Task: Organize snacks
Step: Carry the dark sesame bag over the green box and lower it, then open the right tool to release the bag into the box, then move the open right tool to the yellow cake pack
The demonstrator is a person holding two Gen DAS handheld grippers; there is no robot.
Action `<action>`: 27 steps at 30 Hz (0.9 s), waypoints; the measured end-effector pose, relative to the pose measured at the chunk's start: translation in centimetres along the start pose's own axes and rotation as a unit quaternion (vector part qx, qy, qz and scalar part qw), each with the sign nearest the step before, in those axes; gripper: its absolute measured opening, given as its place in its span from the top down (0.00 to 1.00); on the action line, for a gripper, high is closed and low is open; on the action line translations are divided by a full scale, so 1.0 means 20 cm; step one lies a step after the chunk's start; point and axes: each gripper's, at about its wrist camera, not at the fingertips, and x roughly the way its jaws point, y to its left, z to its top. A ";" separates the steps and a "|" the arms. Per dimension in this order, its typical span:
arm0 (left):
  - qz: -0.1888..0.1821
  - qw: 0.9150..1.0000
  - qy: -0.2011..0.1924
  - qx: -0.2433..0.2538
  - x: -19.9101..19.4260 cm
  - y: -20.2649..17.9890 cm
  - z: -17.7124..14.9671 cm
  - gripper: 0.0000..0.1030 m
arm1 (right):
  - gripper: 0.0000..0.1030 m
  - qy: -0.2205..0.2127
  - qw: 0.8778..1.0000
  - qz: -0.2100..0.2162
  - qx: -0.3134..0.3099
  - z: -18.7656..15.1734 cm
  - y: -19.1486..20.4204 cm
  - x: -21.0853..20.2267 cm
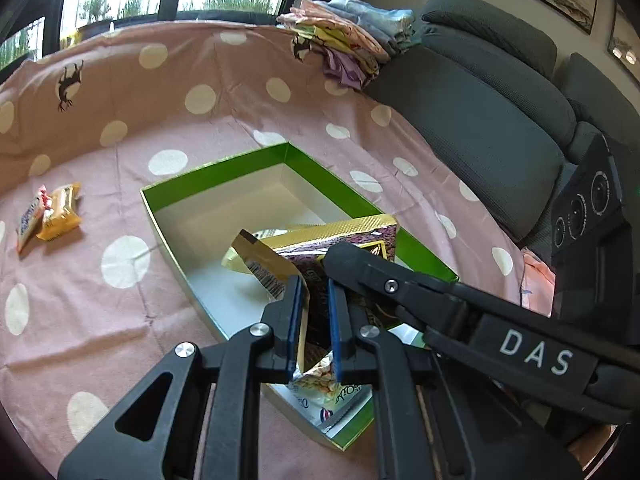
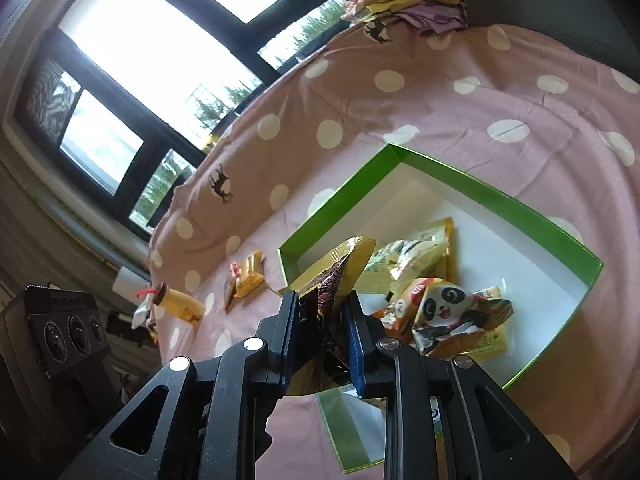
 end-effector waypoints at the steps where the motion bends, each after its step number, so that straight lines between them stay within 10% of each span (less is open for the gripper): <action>1: -0.002 1.000 0.005 -0.004 0.02 0.00 0.00 0.90 | 0.75 0.004 1.000 -0.005 0.005 0.00 -0.02 0.01; 5: -0.006 0.999 0.023 -0.022 0.08 0.03 -0.02 0.89 | 0.75 0.017 0.999 -0.042 0.025 0.00 -0.08 0.05; 12: -0.009 0.999 0.004 -0.032 -0.03 0.08 -0.03 0.55 | 0.74 -0.009 0.998 -0.064 0.010 0.00 -0.04 0.00; 18: 0.012 0.999 -0.028 -0.045 -0.25 0.19 -0.06 0.29 | 0.38 -0.047 0.996 -0.073 -0.007 0.00 0.02 -0.05; 27: 0.105 0.990 -0.039 -0.085 -0.57 0.50 -0.23 0.13 | 0.24 -0.110 0.986 -0.088 -0.086 -0.05 0.25 -0.12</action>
